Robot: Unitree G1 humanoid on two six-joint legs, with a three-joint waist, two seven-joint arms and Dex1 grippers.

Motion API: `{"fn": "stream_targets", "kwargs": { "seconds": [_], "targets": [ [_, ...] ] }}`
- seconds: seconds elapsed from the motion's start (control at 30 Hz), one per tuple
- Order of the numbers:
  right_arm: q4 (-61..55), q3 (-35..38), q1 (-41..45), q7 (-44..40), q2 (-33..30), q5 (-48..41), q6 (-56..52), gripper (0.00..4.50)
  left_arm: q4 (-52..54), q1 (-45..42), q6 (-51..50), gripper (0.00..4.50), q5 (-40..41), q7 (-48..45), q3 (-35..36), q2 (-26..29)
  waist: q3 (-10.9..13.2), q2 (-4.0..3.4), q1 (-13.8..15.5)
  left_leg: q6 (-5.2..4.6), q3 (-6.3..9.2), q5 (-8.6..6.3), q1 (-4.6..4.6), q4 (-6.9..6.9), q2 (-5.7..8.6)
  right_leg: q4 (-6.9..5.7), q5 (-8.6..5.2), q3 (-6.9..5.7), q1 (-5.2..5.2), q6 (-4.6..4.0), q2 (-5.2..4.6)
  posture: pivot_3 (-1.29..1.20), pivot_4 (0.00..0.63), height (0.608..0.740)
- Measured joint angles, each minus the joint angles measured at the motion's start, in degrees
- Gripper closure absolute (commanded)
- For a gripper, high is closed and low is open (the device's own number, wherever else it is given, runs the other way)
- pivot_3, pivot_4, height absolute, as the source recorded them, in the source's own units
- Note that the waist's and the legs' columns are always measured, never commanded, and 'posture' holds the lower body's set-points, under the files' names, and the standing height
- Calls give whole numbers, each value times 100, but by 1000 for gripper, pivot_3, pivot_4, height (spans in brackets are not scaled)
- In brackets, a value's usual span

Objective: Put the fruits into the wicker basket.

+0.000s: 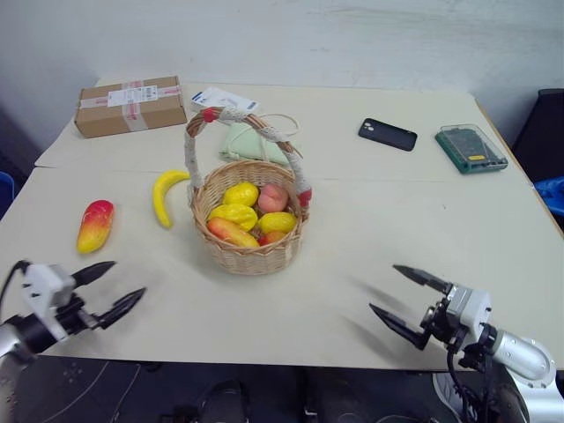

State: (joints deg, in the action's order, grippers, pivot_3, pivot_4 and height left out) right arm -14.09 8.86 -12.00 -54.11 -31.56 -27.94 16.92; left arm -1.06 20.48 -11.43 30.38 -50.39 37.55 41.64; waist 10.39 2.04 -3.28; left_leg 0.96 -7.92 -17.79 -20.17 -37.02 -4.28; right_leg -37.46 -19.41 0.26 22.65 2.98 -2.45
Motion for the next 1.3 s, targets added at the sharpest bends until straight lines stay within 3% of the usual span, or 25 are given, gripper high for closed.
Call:
{"fn": "stream_targets", "kwargs": {
  "seconds": [0.23,0.3,0.43,0.5,0.57,0.73,0.83,1.0,1.2,1.3],
  "targets": [
    [-1165,-278,929,601,242,-239,-572,41,-719,97,-1594,0,847,979,1519,-67,-14,28,67,0,24,0,-6,-4,6,4,-2,-23,-3,-4,-17,0,150,740],
    [-1280,-372,967,594,227,-240,-646,41,-851,112,-1943,0,980,1005,1586,11,-18,34,90,1,27,-1,-7,-4,6,5,-4,-27,-4,-8,-19,0,150,740],
    [-1342,-411,1123,582,87,-166,-797,41,-1122,112,-3137,0,1187,815,1552,746,-28,53,96,18,50,-6,-12,-3,5,3,-14,-47,-4,-26,-23,0,150,740],
    [-1338,-393,1189,588,42,-174,-947,41,-1047,-224,-3737,0,1330,607,1330,1390,-35,64,147,48,85,-11,-14,-5,6,4,-25,-80,-5,-47,-30,0,150,740],
    [-1292,-440,1249,480,10,-186,-1043,41,-1116,-1287,-4004,0,1333,742,961,1870,-36,66,201,60,101,3,-13,0,6,4,-77,-131,-7,-140,-61,0,150,740],
    [-1152,-612,1366,271,1,-180,-1134,41,-1847,-3519,-3989,0,859,987,-290,2555,-30,44,91,11,65,24,-31,24,35,-8,-37,-137,-10,-66,-92,0,150,740],
    [-943,-640,1489,254,37,-138,-1197,41,-2660,-4960,-3793,0,127,1127,-1538,2439,-20,29,100,25,49,37,-44,33,41,-26,-50,-140,19,-37,-86,0,150,740],
    [-814,-788,1623,254,166,-23,-1195,41,-4206,-6290,-3014,0,-1136,1135,-3009,1710,-20,38,128,56,23,53,-120,-23,13,-63,-54,-131,103,-18,-54,0,150,740],
    [-776,-872,1720,265,296,114,-1188,41,-5717,-7177,-2405,0,-1877,1034,-3433,1307,-19,60,157,62,8,49,-115,-42,-8,-69,-51,-118,104,-13,-28,0,150,740],
    [-776,-877,1643,298,314,154,-1187,0,-6059,-7329,-2130,563,-2112,959,-3496,1285,-19,60,165,62,1,49,-106,-45,-11,-81,-51,-108,103,-13,-26,0,150,740]
  ]
}}
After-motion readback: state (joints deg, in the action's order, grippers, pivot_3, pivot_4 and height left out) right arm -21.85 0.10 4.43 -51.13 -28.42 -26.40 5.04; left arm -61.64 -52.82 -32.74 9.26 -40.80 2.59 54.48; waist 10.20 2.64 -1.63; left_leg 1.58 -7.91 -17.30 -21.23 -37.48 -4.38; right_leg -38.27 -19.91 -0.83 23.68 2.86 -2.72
